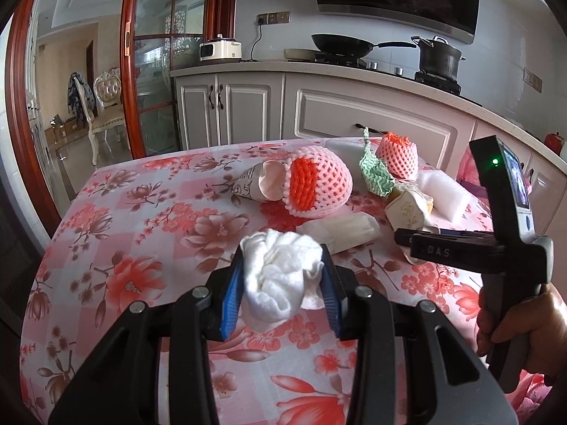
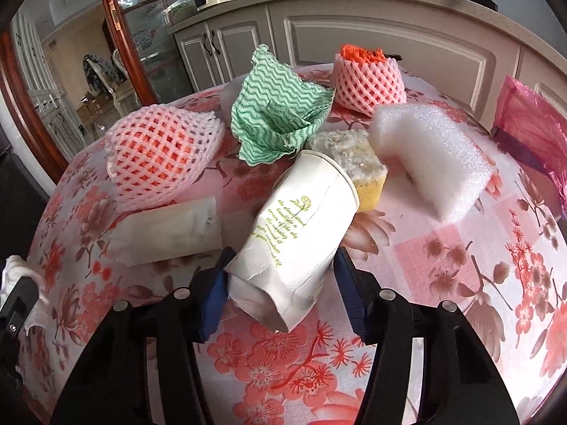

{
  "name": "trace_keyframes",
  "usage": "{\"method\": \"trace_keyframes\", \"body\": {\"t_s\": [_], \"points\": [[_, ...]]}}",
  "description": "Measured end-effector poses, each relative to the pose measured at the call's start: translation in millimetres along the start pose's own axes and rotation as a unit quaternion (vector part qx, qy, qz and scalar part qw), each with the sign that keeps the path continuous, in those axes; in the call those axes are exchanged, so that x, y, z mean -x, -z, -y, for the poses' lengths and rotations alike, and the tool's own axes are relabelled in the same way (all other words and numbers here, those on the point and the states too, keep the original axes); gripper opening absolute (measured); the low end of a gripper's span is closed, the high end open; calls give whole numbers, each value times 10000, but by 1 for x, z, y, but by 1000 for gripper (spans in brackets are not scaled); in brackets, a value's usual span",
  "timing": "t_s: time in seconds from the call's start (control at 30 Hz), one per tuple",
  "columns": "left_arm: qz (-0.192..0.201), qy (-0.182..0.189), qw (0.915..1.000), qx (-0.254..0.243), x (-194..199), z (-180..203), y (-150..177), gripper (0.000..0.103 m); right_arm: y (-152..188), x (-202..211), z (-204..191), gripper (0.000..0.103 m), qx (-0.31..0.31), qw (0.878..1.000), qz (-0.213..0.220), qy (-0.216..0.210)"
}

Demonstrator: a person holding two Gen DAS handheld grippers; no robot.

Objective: Collect trash
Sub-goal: 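Move the open right tool around the white paper cup while the left tool holds the tissue, then close the right tool on the white paper cup and lift it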

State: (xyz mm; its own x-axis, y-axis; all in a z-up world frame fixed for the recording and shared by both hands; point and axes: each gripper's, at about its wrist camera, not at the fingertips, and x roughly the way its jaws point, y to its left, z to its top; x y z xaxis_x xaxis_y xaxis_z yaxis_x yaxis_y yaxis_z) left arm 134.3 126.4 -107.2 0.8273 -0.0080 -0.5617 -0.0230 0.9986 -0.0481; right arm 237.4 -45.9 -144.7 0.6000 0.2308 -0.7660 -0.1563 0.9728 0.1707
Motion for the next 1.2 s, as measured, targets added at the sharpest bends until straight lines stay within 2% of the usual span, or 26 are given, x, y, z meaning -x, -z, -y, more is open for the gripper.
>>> {"method": "trace_keyframes", "body": {"t_s": [0.2,0.47,0.63,0.77,0.83,0.9,1.2], "points": [[9,12,10000,37,1,2,-1,38,11,14,7,53,23,9998,4,-186],[15,163,9997,-154,4,26,-4,38,25,59,11,49,426,9978,448,-254],[35,224,9992,-322,7,45,-5,38,36,64,28,49,296,9986,253,-364],[48,202,9991,-360,9,50,-6,38,47,68,38,53,284,9985,63,-467],[20,193,9991,-371,9,52,-5,38,52,69,41,66,259,9986,65,-459],[6,186,9990,-408,10,55,-5,38,53,70,44,71,191,9987,99,-469],[-13,192,9986,-496,13,62,-5,39,42,49,42,69,232,9990,-35,-384]]}}
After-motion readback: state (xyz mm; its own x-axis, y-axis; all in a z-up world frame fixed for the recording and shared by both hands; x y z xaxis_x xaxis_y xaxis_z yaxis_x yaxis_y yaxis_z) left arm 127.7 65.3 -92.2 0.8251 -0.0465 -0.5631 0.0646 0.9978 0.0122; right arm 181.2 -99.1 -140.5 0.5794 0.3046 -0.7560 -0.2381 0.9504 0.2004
